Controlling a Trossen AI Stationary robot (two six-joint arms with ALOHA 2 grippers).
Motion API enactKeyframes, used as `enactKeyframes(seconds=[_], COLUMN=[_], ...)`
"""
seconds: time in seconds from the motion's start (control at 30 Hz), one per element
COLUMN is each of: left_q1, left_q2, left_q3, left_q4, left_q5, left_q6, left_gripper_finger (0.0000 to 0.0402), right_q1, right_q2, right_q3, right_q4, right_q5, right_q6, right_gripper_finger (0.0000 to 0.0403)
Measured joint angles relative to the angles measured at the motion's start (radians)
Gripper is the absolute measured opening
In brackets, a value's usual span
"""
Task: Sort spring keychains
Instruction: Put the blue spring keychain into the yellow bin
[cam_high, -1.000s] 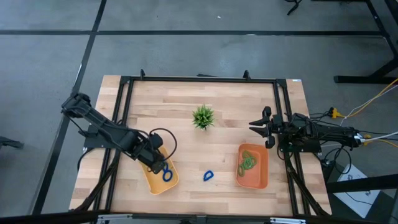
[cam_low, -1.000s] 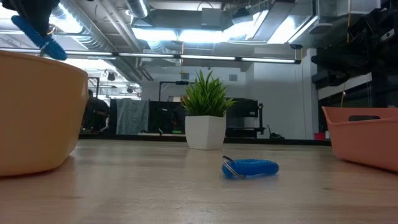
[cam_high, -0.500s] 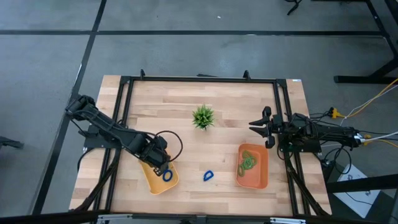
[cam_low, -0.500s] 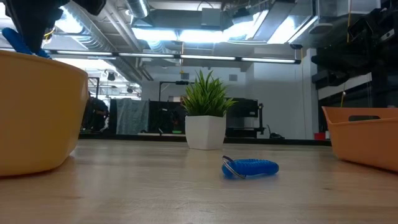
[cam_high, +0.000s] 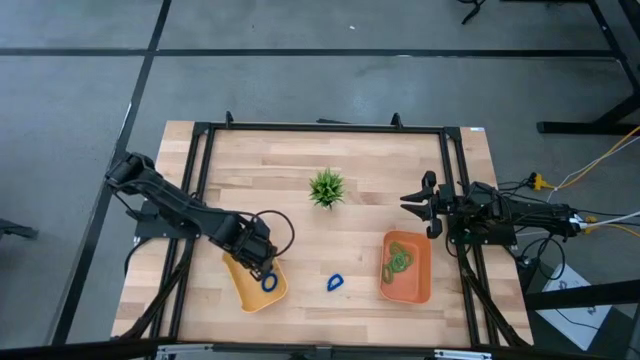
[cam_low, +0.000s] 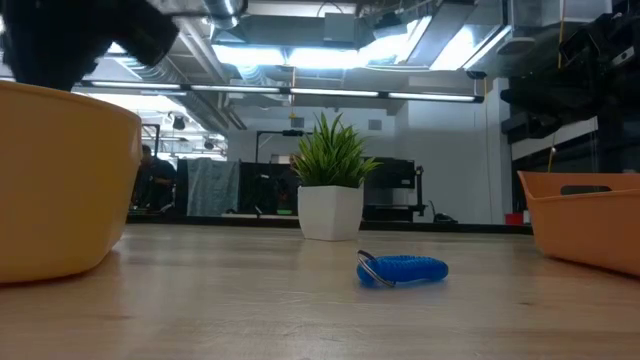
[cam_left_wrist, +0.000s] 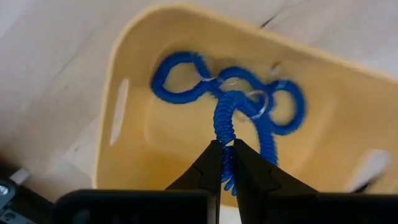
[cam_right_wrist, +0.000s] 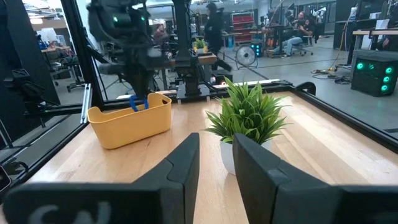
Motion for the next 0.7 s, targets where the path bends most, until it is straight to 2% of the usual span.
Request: enactKeyframes(seconds=[0.23, 0.4, 0.6, 0.7], left_q1=[0.013, 0.016, 0.016, 0.017], left_q2=[0.000, 0.000, 0.000, 0.000], left_q3=[-0.074, -0.073, -0.073, -0.073], left_q4=[0.058, 0.075, 0.074, 0.075], left_q5=[0.031, -0.020, -0.133, -0.136], left_q6=[0.058, 0.125, 0.150, 0.144], left_gripper_finger=[0.0020, 0.0020, 0.0034, 0.0047], right_q1=[0.000, 0.000, 0.000, 0.000], right_q2=[0.000, 0.000, 0.000, 0.000], right_q3=[0.000, 0.000, 0.000, 0.000], right_q4=[0.000, 0.000, 0.000, 0.000], right_q5=[0.000, 0.000, 0.000, 0.000], right_q6=[0.000, 0.000, 0.000, 0.000], right_gripper_finger=[0.0097, 0.0097, 0.0097, 0.0097])
